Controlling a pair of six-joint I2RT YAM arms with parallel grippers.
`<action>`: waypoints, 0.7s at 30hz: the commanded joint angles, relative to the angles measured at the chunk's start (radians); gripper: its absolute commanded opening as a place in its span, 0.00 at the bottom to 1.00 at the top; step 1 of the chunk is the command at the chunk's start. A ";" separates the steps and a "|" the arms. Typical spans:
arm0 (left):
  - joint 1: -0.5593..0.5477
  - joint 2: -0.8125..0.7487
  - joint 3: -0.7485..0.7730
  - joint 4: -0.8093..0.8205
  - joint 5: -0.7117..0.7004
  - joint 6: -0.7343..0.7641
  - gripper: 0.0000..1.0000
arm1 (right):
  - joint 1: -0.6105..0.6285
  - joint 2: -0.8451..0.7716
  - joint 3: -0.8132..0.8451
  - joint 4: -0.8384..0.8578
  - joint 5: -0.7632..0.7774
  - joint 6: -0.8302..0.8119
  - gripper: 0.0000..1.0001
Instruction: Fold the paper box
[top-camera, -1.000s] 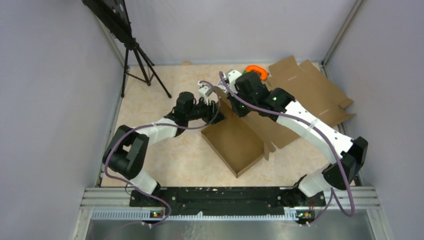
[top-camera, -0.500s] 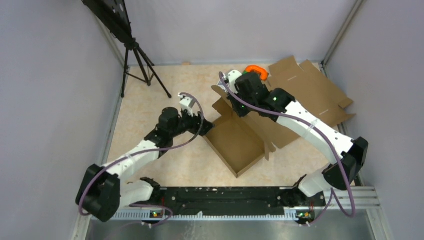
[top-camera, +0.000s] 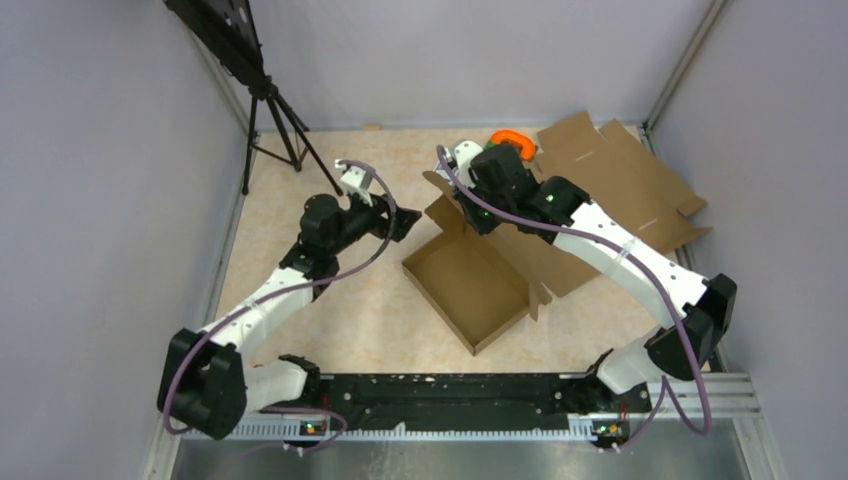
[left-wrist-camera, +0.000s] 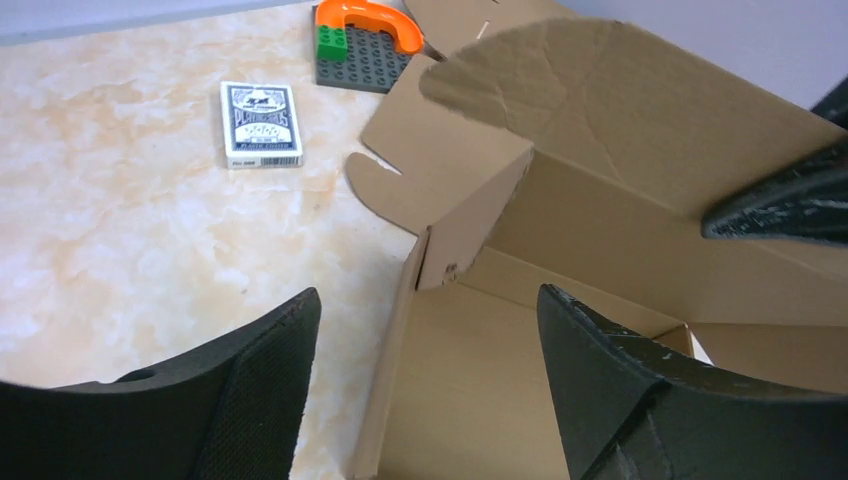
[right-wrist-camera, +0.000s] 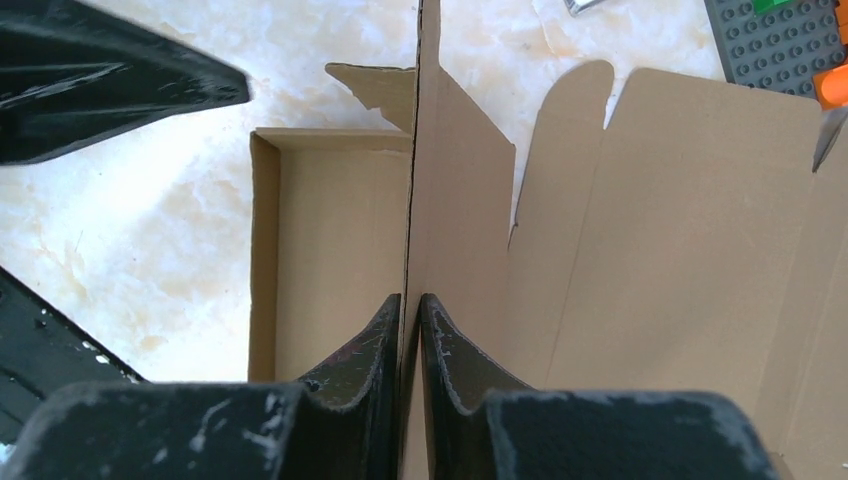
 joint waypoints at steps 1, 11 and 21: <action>0.010 0.110 0.094 0.128 0.145 -0.009 0.77 | 0.016 -0.042 0.019 -0.014 -0.003 -0.012 0.11; 0.002 0.258 0.198 0.149 0.276 -0.011 0.60 | 0.017 -0.043 0.030 -0.027 0.003 -0.009 0.13; -0.040 0.286 0.224 0.080 0.251 0.065 0.23 | 0.016 -0.044 0.042 -0.038 0.024 0.000 0.25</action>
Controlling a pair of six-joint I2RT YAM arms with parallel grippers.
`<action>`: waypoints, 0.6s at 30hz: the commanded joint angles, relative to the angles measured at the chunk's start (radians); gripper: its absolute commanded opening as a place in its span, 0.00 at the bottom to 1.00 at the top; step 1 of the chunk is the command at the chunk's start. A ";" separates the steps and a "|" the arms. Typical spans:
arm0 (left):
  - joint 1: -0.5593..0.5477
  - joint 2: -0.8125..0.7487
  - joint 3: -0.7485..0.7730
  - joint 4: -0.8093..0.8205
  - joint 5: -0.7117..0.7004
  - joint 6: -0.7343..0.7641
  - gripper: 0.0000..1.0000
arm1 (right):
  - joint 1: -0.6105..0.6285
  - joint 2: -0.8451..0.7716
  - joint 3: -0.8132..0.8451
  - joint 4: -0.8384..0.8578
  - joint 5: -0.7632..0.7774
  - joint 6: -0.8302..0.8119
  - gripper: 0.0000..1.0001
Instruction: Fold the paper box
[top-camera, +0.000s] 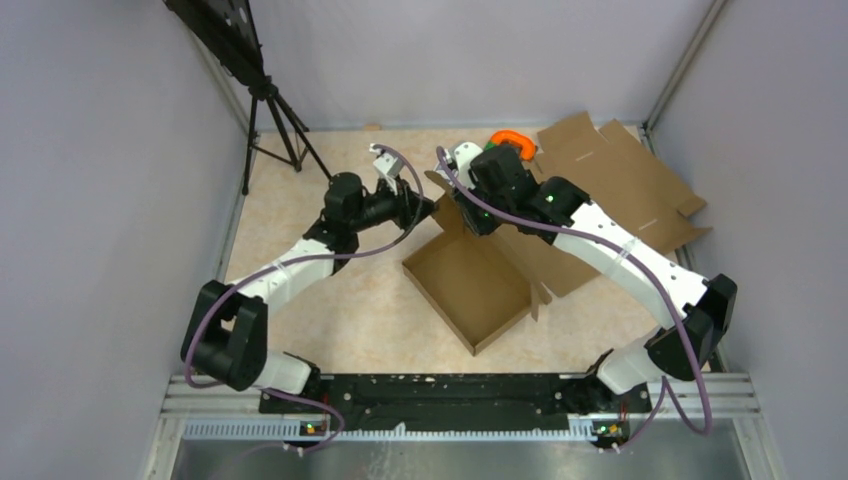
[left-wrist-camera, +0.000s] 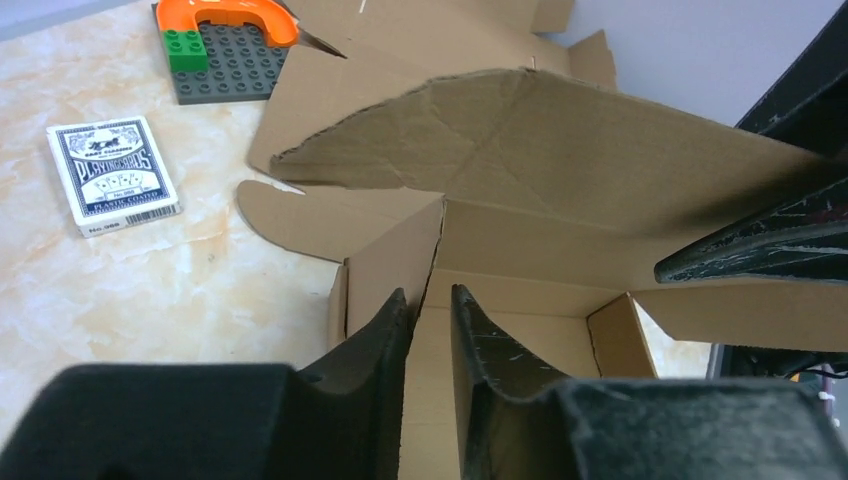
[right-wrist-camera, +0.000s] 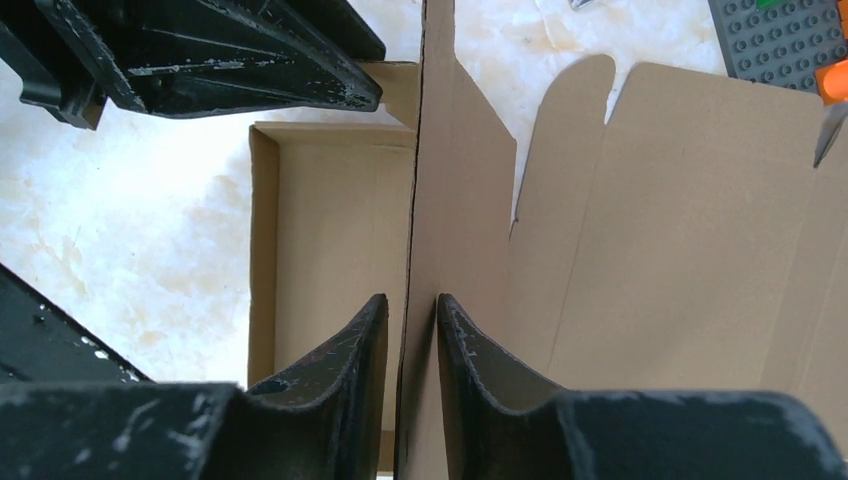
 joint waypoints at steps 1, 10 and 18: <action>-0.023 0.001 0.037 -0.018 -0.008 0.068 0.21 | 0.013 -0.047 0.038 -0.023 0.023 0.001 0.27; -0.043 -0.043 -0.033 -0.044 -0.077 0.137 0.00 | 0.013 -0.094 0.010 -0.001 0.041 0.041 0.53; -0.062 -0.090 -0.109 -0.022 -0.127 0.116 0.00 | 0.013 -0.187 -0.014 0.019 0.051 0.066 0.71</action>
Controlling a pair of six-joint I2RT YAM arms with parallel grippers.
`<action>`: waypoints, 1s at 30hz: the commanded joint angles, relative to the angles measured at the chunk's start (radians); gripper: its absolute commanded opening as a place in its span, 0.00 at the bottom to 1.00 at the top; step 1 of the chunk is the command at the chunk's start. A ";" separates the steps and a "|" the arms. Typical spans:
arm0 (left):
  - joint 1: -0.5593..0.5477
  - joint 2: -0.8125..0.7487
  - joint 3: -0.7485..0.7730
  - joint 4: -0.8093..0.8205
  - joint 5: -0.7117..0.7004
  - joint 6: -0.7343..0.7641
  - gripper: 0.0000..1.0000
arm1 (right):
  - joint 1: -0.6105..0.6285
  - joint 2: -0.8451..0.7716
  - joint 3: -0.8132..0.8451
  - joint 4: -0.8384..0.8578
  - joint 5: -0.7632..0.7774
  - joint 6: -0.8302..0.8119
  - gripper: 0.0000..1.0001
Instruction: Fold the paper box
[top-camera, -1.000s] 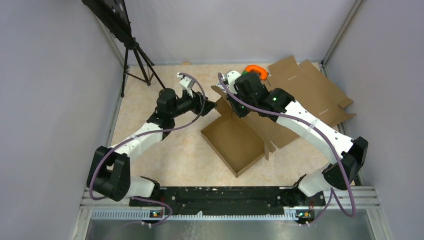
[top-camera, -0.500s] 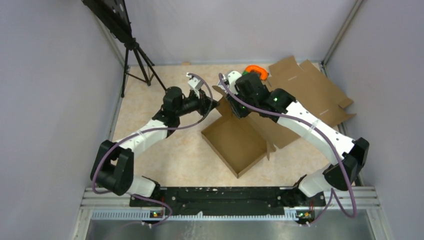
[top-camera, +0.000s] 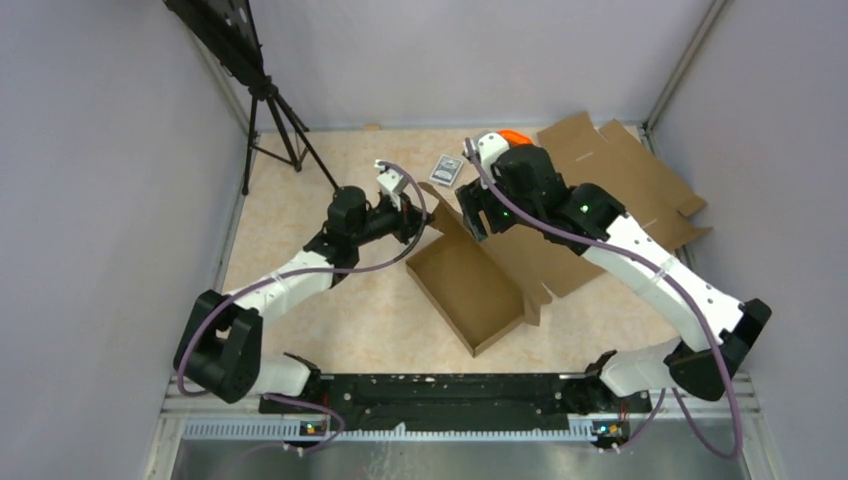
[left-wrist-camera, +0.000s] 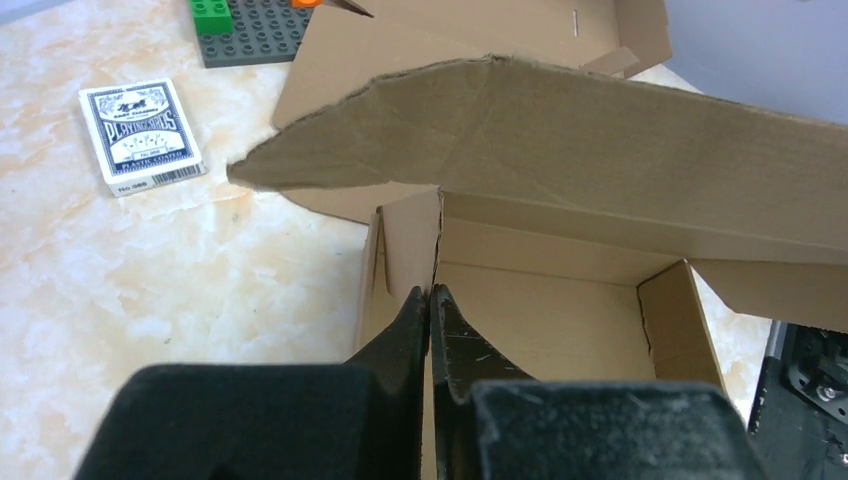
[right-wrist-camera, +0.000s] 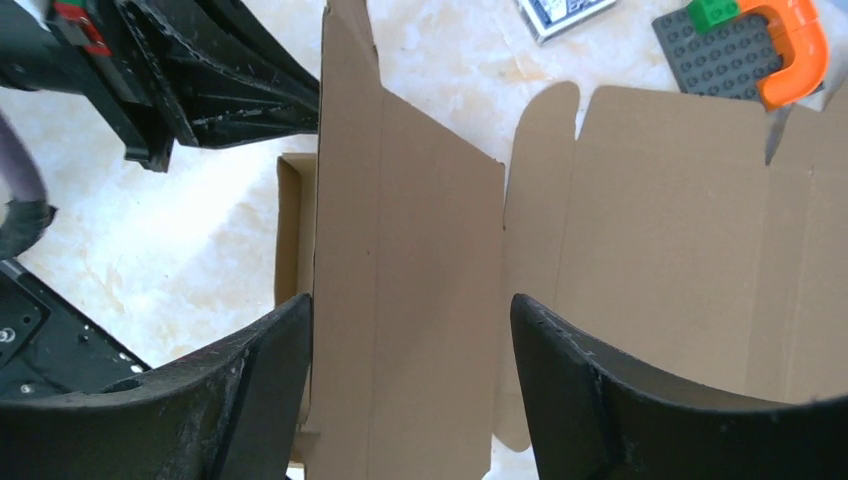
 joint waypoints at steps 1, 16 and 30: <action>-0.018 -0.047 -0.044 0.021 -0.043 -0.006 0.00 | 0.013 -0.097 -0.016 0.024 0.024 0.029 0.71; -0.046 -0.132 -0.096 0.012 -0.146 -0.081 0.00 | 0.012 -0.486 -0.210 0.025 0.283 0.300 0.71; -0.049 -0.180 -0.026 -0.193 -0.273 -0.093 0.00 | 0.011 -0.647 -0.469 -0.385 0.466 1.030 0.56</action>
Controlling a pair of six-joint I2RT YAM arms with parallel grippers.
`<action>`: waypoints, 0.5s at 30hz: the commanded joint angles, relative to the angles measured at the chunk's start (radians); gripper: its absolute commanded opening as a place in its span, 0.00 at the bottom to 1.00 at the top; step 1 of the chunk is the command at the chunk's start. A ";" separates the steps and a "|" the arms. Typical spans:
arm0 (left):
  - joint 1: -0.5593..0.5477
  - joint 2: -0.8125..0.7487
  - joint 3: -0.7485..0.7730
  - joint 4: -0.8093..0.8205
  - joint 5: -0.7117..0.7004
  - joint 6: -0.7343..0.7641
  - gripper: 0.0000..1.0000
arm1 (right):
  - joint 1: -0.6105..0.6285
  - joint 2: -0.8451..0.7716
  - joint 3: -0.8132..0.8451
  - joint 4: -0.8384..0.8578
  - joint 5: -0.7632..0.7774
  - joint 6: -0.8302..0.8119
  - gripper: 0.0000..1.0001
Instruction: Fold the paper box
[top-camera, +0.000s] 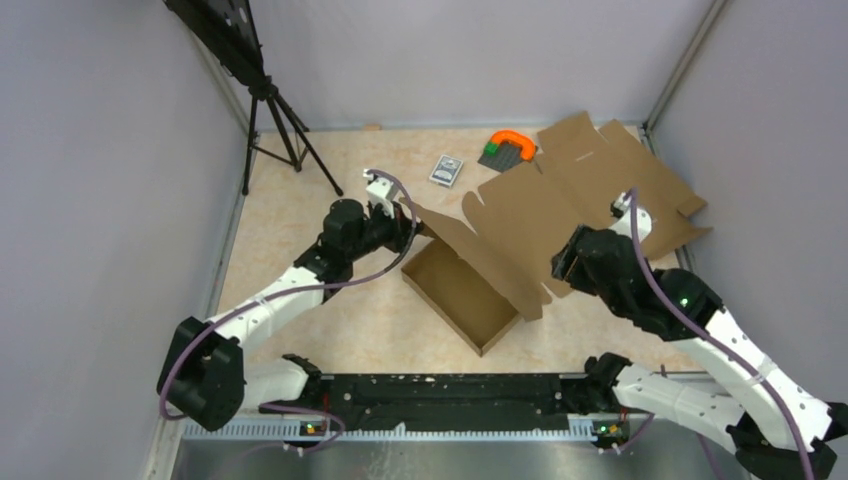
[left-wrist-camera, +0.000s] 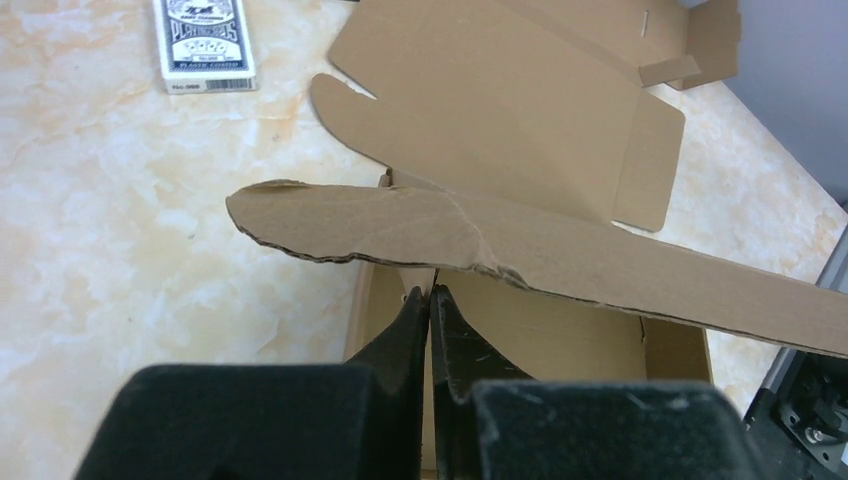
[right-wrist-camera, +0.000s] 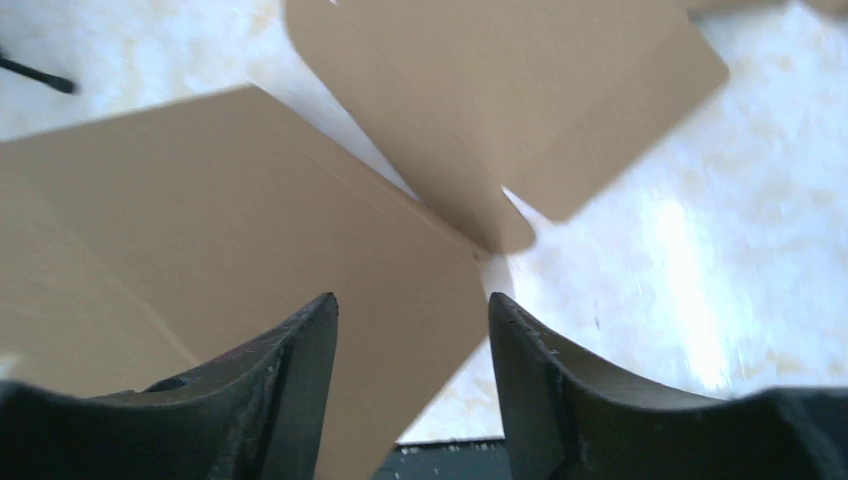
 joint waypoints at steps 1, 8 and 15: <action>-0.003 -0.030 0.069 -0.075 -0.053 0.002 0.00 | 0.011 -0.059 -0.103 -0.142 0.000 0.243 0.52; -0.003 -0.012 0.100 -0.080 -0.038 -0.002 0.00 | 0.011 -0.145 -0.267 -0.093 -0.069 0.363 0.21; -0.002 0.027 0.171 -0.160 -0.017 0.014 0.00 | 0.011 -0.187 -0.409 -0.006 -0.050 0.310 0.11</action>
